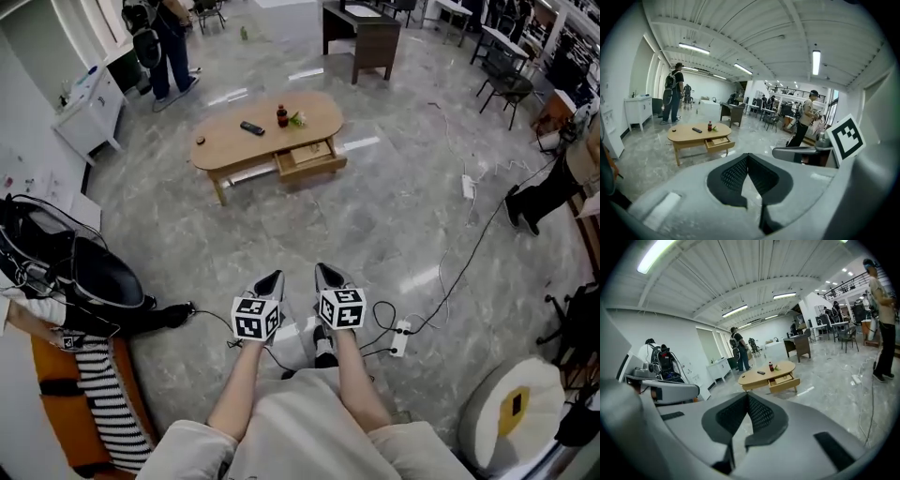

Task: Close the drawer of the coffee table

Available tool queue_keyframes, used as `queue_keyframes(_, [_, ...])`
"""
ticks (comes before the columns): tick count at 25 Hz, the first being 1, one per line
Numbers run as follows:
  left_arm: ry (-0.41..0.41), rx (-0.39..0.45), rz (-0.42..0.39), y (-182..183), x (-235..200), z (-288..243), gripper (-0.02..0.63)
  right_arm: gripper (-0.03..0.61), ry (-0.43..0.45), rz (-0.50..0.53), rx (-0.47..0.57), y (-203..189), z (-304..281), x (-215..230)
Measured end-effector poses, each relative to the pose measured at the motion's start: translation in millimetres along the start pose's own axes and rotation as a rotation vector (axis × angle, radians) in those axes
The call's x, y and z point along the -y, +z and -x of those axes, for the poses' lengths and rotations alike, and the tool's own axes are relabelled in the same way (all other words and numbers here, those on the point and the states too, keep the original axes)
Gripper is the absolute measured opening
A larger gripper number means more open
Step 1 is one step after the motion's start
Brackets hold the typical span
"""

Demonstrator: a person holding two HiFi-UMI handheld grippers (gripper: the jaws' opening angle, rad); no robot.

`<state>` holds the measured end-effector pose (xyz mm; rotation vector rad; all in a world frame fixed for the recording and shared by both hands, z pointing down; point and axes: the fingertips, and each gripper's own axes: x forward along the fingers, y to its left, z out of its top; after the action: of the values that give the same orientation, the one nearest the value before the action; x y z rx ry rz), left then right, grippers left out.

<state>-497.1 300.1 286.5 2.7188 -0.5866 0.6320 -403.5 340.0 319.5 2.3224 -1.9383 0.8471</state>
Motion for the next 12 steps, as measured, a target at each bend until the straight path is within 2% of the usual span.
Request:
queue_keyframes(5, [0.027, 0.016, 0.012, 21.5, -3.6, -29.2, 0.008, 0.016, 0.019, -0.036, 0.034, 26.7, -23.4, 25.1])
queue_keyframes(12, [0.093, 0.007, 0.042, 38.7, -21.0, -61.6, 0.008, 0.017, 0.064, -0.043, -0.014, 41.0, -54.8, 56.1])
